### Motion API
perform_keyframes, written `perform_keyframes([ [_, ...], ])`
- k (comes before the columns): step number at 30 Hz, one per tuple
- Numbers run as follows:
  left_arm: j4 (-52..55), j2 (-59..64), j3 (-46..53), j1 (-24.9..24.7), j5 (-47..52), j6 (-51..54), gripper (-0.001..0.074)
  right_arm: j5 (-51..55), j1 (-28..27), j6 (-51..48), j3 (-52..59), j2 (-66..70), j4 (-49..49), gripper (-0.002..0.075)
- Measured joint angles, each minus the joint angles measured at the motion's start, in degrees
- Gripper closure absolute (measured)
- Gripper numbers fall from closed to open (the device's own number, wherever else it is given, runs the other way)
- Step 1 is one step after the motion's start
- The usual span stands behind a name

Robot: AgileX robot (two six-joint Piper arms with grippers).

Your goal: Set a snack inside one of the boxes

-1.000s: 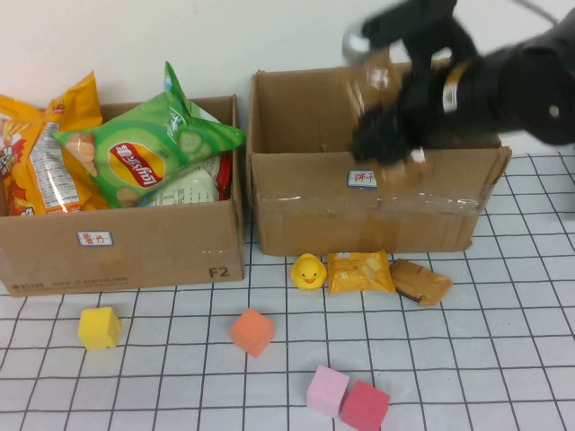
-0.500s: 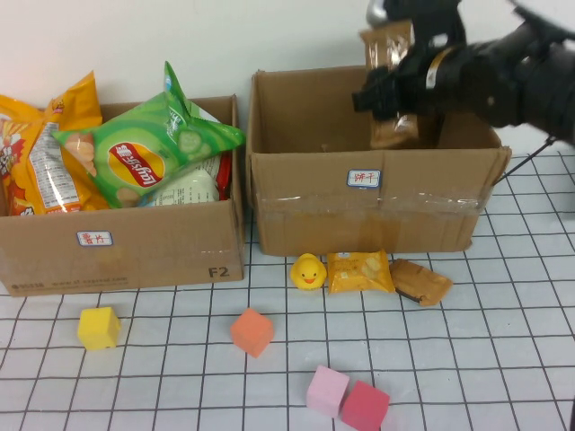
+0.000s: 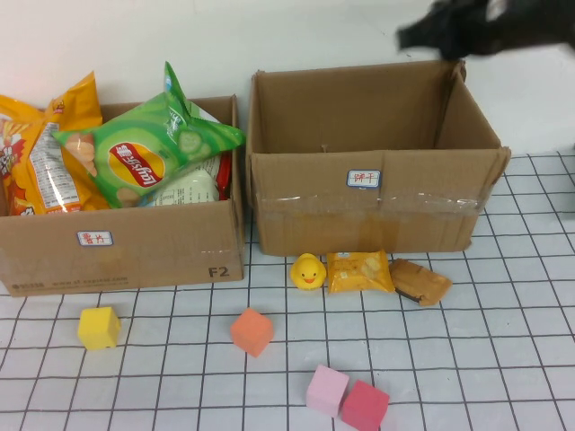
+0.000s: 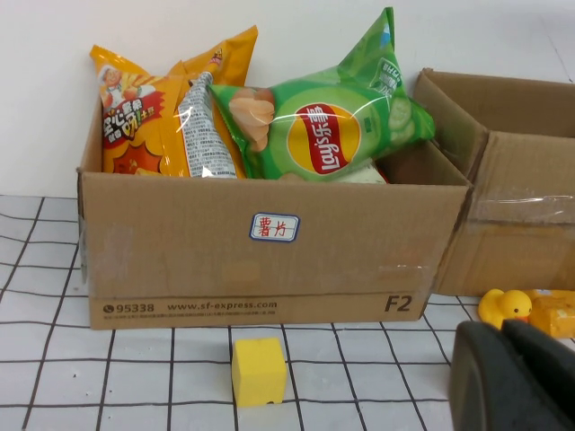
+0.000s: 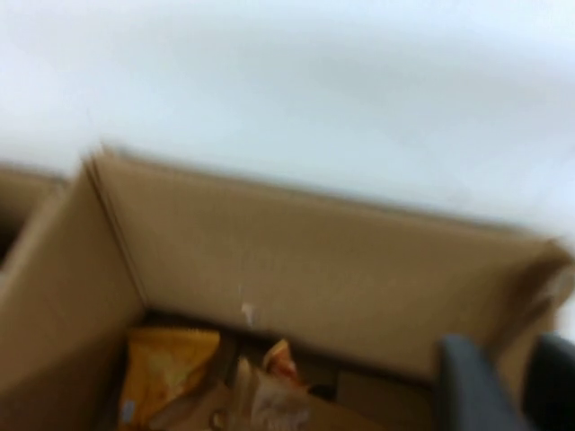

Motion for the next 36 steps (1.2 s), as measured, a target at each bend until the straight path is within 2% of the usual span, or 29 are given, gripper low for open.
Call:
perform_keyframes([
  [2, 0.00, 0.00, 0.00, 0.00, 0.00, 0.00, 0.0736, 0.66, 0.00, 0.00, 2.17, -5.26, 0.00, 0.0648],
  [5, 0.00, 0.00, 0.00, 0.00, 0.00, 0.00, 0.0736, -0.91, 0.00, 0.11, 9.35, -13.52, 0.95, 0.0704],
  [6, 0.00, 0.00, 0.00, 0.00, 0.00, 0.00, 0.0736, -4.25, 0.00, 0.11, 16.77, -18.99, 2.34, 0.0717],
  [10, 0.00, 0.00, 0.00, 0.00, 0.00, 0.00, 0.0736, -13.86, 0.51, 0.00, 31.26, -30.60, 3.75, 0.0725],
  [15, 0.00, 0.00, 0.00, 0.00, 0.00, 0.00, 0.0736, -19.68, 1.04, -0.09, 45.57, -45.61, 3.84, 0.0726],
  [18, 0.00, 0.00, 0.00, 0.00, 0.00, 0.00, 0.0736, -18.87, 1.04, -0.09, 54.32, -56.14, 3.84, 0.0726],
  [25, 0.00, 0.00, 0.00, 0.00, 0.00, 0.00, 0.0736, -11.26, 1.04, -0.12, 65.44, -70.77, 3.84, 0.0727],
  [31, 0.00, 0.00, 0.00, 0.00, 0.00, 0.00, 0.0736, -2.99, 1.04, -0.38, 72.34, -75.80, 2.63, 0.0727],
  [33, 0.00, 0.00, 0.00, 0.00, 0.00, 0.00, 0.0736, -3.93, 1.04, -0.88, 75.59, -78.25, 2.50, 0.0727],
  [36, 0.00, 0.00, 0.00, 0.00, 0.00, 0.00, 0.0736, -12.22, 1.04, -3.15, 81.48, -83.49, 2.61, 0.0727],
])
